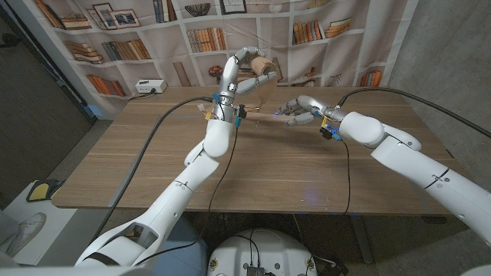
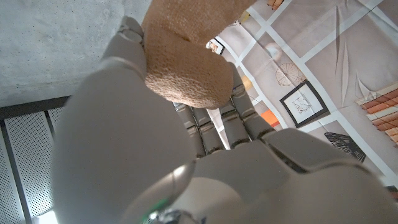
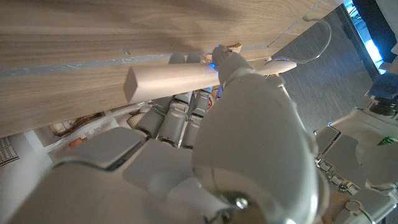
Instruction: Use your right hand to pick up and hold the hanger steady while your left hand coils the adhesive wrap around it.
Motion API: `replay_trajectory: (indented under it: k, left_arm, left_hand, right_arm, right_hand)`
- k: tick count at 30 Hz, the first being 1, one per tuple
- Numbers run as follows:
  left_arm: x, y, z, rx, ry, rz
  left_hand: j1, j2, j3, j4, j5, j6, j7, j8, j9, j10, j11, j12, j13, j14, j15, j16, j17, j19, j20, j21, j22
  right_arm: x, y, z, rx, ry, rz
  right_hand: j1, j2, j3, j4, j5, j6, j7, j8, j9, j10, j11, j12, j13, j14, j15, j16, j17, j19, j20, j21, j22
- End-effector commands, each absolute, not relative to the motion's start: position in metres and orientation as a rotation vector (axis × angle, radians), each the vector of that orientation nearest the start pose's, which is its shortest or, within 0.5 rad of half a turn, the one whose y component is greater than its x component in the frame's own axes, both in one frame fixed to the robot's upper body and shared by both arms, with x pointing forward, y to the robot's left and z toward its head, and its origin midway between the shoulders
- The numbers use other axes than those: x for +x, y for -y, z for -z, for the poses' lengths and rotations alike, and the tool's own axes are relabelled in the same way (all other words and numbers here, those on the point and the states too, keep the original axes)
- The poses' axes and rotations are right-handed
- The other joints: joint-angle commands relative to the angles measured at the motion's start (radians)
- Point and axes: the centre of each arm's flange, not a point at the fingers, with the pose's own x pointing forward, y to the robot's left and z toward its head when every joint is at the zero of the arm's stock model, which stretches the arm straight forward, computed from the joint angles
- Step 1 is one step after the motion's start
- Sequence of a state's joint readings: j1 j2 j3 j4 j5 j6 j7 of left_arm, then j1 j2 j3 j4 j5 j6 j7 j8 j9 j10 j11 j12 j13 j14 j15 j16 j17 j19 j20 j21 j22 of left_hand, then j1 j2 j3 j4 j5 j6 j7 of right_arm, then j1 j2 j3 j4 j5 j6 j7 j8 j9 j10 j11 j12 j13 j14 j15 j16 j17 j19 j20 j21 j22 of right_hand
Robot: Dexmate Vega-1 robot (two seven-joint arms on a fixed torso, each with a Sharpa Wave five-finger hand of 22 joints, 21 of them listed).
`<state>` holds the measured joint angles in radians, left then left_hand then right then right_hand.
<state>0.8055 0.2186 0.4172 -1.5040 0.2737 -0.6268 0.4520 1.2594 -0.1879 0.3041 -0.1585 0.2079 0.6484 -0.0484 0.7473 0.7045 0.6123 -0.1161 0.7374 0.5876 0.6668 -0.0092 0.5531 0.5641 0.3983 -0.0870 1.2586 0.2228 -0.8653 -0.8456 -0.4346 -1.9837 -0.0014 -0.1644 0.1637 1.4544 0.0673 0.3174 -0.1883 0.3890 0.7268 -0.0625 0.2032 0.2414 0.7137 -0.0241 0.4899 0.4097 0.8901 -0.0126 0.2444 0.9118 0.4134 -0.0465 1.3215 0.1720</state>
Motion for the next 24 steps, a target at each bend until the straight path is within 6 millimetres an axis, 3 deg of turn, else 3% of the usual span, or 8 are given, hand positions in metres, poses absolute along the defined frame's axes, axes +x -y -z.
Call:
replay_trajectory:
  k: [1, 24]
  left_arm:
    - [0.525, -0.116, -0.082, 0.244, 1.368, 0.041]
    - [0.521, -0.112, -0.072, 0.232, 1.344, 0.048]
  left_hand:
    - [0.331, 0.34, 0.006, -0.001, 0.001, 0.005, -0.002, 0.005, 0.002, 0.007, -0.003, 0.01, 0.002, 0.179, -0.176, 0.006, 0.052, 0.001, -0.005, 0.007, -0.002]
    - [0.331, 0.339, 0.007, -0.002, 0.001, 0.005, -0.001, 0.006, -0.002, 0.007, -0.004, 0.015, -0.003, 0.181, -0.175, 0.005, 0.052, -0.002, -0.006, 0.017, -0.018]
  right_arm:
    - [0.545, 0.201, -0.056, -0.975, 0.643, -0.323]
    - [0.549, 0.215, -0.065, -0.948, 0.646, -0.262]
  right_hand:
    - [0.02, 0.027, 0.023, 0.024, 0.004, 0.006, -0.006, -0.002, 0.003, 0.091, -0.084, 0.004, 0.153, 0.113, -0.22, 0.007, 0.003, -0.006, -0.102, 0.009, 0.002]
    - [0.02, 0.027, 0.021, 0.024, 0.003, 0.006, -0.006, -0.002, 0.003, 0.093, -0.083, 0.003, 0.155, 0.111, -0.219, 0.007, 0.002, -0.006, -0.103, 0.009, 0.001]
